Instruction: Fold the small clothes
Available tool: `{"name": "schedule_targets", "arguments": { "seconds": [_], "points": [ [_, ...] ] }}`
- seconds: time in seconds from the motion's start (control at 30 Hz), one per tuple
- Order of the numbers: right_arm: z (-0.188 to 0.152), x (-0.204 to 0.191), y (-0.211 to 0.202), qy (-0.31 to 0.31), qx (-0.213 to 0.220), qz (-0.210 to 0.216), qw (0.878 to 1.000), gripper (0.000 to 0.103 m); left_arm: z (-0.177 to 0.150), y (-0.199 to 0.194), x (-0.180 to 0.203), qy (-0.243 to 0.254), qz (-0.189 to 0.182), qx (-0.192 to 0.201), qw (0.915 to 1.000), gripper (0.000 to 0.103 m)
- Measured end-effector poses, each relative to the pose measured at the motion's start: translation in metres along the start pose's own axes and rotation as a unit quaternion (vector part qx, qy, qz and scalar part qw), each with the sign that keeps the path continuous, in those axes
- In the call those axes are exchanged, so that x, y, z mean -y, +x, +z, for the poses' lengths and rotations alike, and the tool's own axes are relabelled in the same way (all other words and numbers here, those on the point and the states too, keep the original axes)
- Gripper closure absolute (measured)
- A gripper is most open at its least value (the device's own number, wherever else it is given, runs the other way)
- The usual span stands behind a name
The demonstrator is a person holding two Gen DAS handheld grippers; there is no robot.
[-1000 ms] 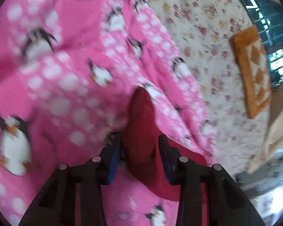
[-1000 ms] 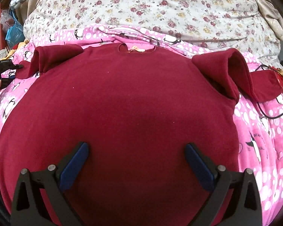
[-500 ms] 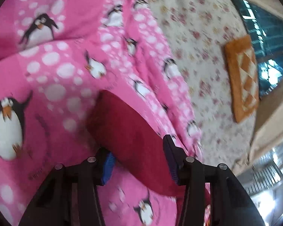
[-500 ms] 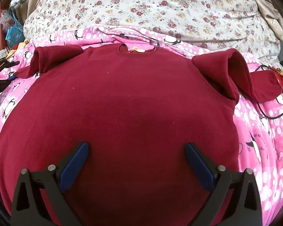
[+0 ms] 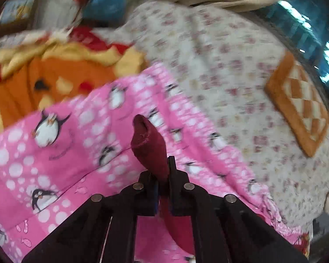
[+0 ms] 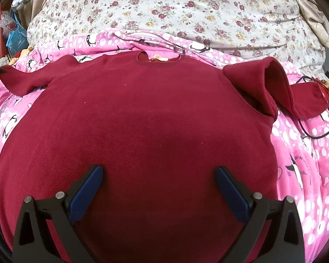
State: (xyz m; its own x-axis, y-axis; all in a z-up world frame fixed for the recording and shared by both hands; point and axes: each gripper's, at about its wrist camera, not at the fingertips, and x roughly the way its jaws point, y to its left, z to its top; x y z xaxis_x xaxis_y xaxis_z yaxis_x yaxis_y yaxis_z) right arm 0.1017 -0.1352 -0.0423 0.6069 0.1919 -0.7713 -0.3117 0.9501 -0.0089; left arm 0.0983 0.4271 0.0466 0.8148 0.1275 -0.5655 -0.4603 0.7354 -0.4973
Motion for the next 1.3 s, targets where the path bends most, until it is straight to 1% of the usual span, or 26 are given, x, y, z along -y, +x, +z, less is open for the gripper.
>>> {"name": "schedule_targets", "arguments": {
  "seconds": [0.07,0.13,0.2,0.23,0.27,0.3,0.33,0.37,0.47,0.53,0.57,0.6,0.67,0.73,0.77,0.83,0.9,0.93,0.97,1.03,1.1,1.13,1.17,1.2,1.27,1.3],
  "points": [
    [0.0,0.0,0.0,0.0,0.0,0.0,1.0,0.0,-0.007,0.0,0.033,0.03,-0.041,-0.013,0.9986,0.103],
    [0.0,0.0,0.0,0.0,0.0,0.0,1.0,0.0,-0.027,0.006,0.079,0.063,-0.091,-0.038,0.9932,0.103],
    [0.0,0.0,-0.001,0.001,0.0,0.001,1.0,0.0,-0.062,0.015,0.136,0.1,-0.151,-0.074,0.9807,0.103],
    [0.0,0.0,-0.001,0.002,0.0,0.001,1.0,0.0,-0.079,0.019,0.159,0.114,-0.17,-0.087,0.9749,0.103],
    [0.0,0.0,-0.001,0.003,0.0,0.001,1.0,0.0,-0.107,0.027,0.192,0.134,-0.196,-0.111,0.9651,0.103],
    [0.0,0.001,-0.002,0.005,0.0,0.003,1.0,0.0,-0.129,0.034,0.214,0.149,-0.208,-0.126,0.9583,0.103],
    [0.001,0.001,-0.002,0.008,0.0,0.004,1.0,0.0,-0.144,0.039,0.228,0.161,-0.213,-0.134,0.9543,0.103],
    [0.002,0.003,-0.003,0.01,0.001,0.007,1.0,0.0,-0.17,0.051,0.25,0.182,-0.214,-0.147,0.9483,0.103],
    [0.002,0.006,-0.007,0.023,0.006,0.009,1.0,0.0,-0.22,0.083,0.273,0.207,-0.194,-0.18,0.9419,0.103],
    [0.002,0.012,-0.011,0.038,0.013,0.001,0.999,0.0,-0.24,0.099,0.274,0.213,-0.183,-0.216,0.9351,0.099],
    [0.003,0.016,-0.013,0.048,0.017,-0.005,0.999,0.0,-0.252,0.107,0.274,0.216,-0.188,-0.255,0.9235,0.099],
    [0.003,0.019,-0.016,0.057,0.021,-0.007,0.998,0.0,-0.258,0.111,0.274,0.214,-0.196,-0.28,0.915,0.098],
    [0.006,0.028,-0.024,0.082,0.039,-0.015,0.996,0.0,-0.263,0.104,0.271,0.208,-0.212,-0.299,0.9071,0.09],
    [0.019,0.036,-0.032,0.103,0.064,-0.018,0.992,0.0,-0.257,0.091,0.266,0.185,-0.239,-0.309,0.9018,0.088],
    [0.027,0.038,-0.032,0.109,0.068,-0.013,0.992,0.0,-0.252,0.084,0.262,0.173,-0.244,-0.309,0.903,0.089],
    [0.052,0.038,-0.026,0.113,0.066,0.009,0.991,0.0,-0.241,0.073,0.254,0.159,-0.245,-0.293,0.9104,0.088],
    [0.076,0.032,-0.014,0.112,0.071,0.039,0.99,0.001,-0.224,0.061,0.244,0.135,-0.248,-0.265,0.9221,0.088],
    [0.089,0.028,-0.004,0.112,0.071,0.065,0.989,0.001,-0.21,0.051,0.233,0.118,-0.243,-0.23,0.9348,0.088],
    [0.098,0.024,0.007,0.117,0.067,0.09,0.987,0.001,-0.202,0.046,0.23,0.113,-0.237,-0.209,0.942,0.088],
    [0.114,0.014,0.033,0.134,0.054,0.136,0.98,0.01,-0.182,0.033,0.219,0.103,-0.189,-0.136,0.9669,0.088],
    [0.125,0.002,0.062,0.141,0.027,0.179,0.973,0.016,-0.174,0.03,0.213,0.099,-0.153,-0.097,0.9785,0.089],
    [0.129,-0.004,0.079,0.142,0.007,0.196,0.97,0.022,-0.171,0.03,0.212,0.1,-0.145,-0.087,0.9805,0.088],
    [0.132,-0.01,0.097,0.144,-0.017,0.198,0.969,0.024,-0.169,0.03,0.211,0.103,-0.133,-0.075,0.9829,0.088],
    [0.131,-0.014,0.106,0.145,-0.026,0.187,0.971,0.025,-0.167,0.029,0.211,0.105,-0.115,-0.056,0.9862,0.088],
    [0.135,-0.024,0.109,0.139,-0.019,0.19,0.972,0.025,-0.159,0.026,0.204,0.089,-0.101,-0.026,0.9905,0.089],
    [0.138,-0.029,0.111,0.139,-0.022,0.209,0.968,0.025,-0.155,0.025,0.197,0.078,-0.097,-0.015,0.9921,0.089]
  ]
}}
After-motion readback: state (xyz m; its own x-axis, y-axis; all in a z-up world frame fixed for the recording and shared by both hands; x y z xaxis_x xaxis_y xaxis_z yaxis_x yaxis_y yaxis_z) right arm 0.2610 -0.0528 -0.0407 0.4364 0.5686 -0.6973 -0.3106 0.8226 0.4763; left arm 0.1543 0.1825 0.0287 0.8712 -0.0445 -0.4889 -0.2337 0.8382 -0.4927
